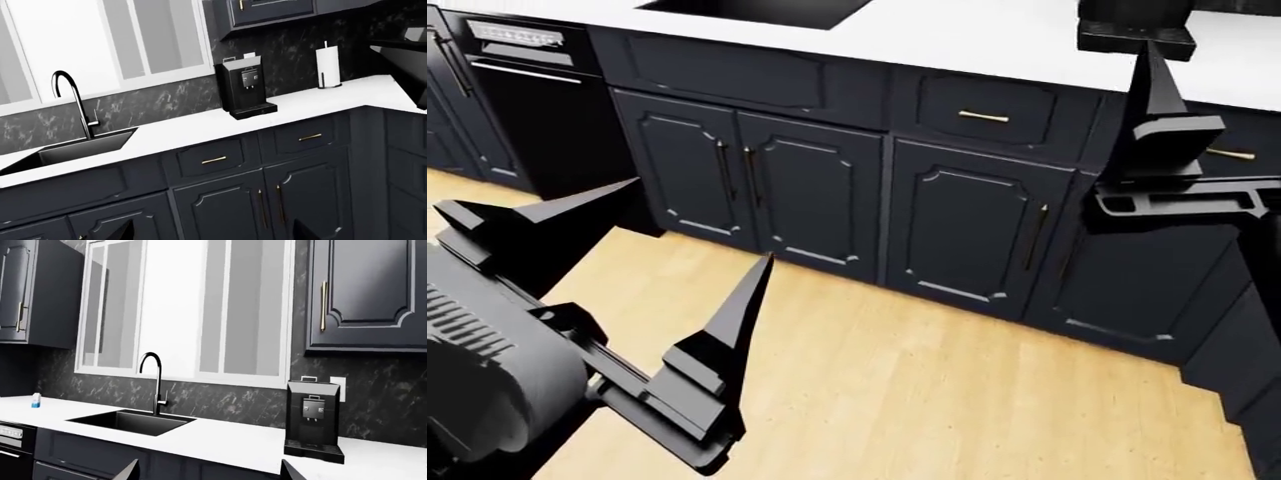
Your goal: Move the drinks to the dining counter.
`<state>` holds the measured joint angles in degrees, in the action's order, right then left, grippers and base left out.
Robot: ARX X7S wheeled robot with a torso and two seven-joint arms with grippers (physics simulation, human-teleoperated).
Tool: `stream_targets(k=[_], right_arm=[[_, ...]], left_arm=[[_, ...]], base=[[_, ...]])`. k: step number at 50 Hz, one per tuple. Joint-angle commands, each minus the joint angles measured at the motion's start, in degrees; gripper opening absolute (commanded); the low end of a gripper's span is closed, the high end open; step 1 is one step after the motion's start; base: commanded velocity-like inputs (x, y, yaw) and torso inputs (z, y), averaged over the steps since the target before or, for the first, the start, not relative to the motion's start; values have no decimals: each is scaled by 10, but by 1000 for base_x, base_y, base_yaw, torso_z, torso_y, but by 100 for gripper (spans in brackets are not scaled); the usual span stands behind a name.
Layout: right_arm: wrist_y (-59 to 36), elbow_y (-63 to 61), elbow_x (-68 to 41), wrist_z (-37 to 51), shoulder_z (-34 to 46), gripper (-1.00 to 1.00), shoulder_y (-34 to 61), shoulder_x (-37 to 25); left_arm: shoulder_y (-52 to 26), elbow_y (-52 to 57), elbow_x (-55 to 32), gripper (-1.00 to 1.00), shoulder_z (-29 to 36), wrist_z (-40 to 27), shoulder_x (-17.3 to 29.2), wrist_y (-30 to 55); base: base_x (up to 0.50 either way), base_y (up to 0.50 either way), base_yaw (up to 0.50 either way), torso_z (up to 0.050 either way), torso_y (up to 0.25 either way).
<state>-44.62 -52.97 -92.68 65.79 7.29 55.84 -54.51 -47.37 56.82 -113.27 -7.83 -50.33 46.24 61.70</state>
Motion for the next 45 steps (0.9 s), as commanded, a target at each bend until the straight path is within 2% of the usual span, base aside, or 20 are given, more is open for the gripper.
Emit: stream_targets(k=[1, 18, 45], right_arm=[[1, 5, 8, -7, 2, 100, -3, 6], [-40, -4, 19, 2, 38, 100, 27, 5], [-56, -7, 27, -2, 54, 100, 44, 7]], left_arm=[[-3, -4, 3, 100, 2, 3, -4, 5], [19, 2, 5, 100, -20, 10, -5, 8], [20, -1, 10, 100, -22, 16, -12, 15]], base=[[421, -376, 0, 0, 0], [467, -325, 0, 0, 1], [476, 156, 0, 0, 2]])
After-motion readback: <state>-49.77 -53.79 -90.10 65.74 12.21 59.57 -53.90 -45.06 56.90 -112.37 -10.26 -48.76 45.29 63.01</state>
